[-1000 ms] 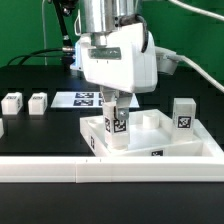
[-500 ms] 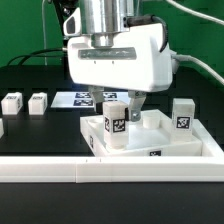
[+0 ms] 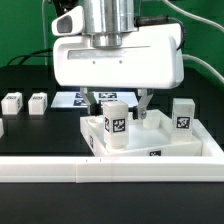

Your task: Assemble square table

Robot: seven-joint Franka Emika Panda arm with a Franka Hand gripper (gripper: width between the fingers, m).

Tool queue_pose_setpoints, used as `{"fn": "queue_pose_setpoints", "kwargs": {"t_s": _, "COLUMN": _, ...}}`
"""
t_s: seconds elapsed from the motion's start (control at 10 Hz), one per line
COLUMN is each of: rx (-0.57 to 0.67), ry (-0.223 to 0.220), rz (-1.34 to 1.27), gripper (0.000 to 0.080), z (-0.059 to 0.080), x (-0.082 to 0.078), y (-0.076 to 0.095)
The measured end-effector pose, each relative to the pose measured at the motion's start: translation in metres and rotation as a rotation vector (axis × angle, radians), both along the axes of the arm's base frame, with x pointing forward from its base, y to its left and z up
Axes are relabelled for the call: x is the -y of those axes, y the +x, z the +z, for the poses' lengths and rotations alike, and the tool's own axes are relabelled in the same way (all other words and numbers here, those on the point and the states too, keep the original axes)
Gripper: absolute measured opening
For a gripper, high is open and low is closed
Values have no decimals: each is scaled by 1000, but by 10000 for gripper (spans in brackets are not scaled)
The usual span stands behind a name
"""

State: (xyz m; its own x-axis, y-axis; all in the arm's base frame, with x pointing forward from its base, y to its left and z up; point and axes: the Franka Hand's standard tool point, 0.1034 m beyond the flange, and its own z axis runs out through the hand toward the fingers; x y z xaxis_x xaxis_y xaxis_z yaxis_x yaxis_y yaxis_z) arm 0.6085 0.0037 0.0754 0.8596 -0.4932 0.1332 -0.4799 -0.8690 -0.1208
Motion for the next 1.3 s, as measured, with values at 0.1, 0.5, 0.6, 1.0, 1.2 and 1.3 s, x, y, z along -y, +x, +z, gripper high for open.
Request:
{"fn": "queue_pose_setpoints", "kwargs": {"t_s": 0.1, "rx": 2, "ry": -22, "rz": 93, "gripper": 649, "z": 0, "x": -1, "y": 0}}
{"fn": "queue_pose_setpoints", "kwargs": {"t_s": 0.5, "rx": 4, "ry": -99, "rz": 400, "gripper": 649, "z": 0, "x": 1, "y": 0}}
{"fn": "queue_pose_setpoints", "kwargs": {"t_s": 0.6, "rx": 2, "ry": -119, "rz": 469, "gripper": 649, "z": 0, "x": 1, "y": 0}}
{"fn": "queue_pose_setpoints", "kwargs": {"t_s": 1.0, "rx": -5, "ry": -186, "rz": 736, "gripper": 649, "z": 0, "x": -1, "y": 0}}
{"fn": "queue_pose_setpoints", "kwargs": {"t_s": 1.2, "rx": -5, "ry": -206, "rz": 846, "gripper": 649, "z": 0, "x": 5, "y": 0}}
{"fn": "queue_pose_setpoints", "kwargs": {"t_s": 1.3, "rx": -5, "ry": -205, "rz": 845, "gripper": 537, "z": 0, "x": 5, "y": 0}}
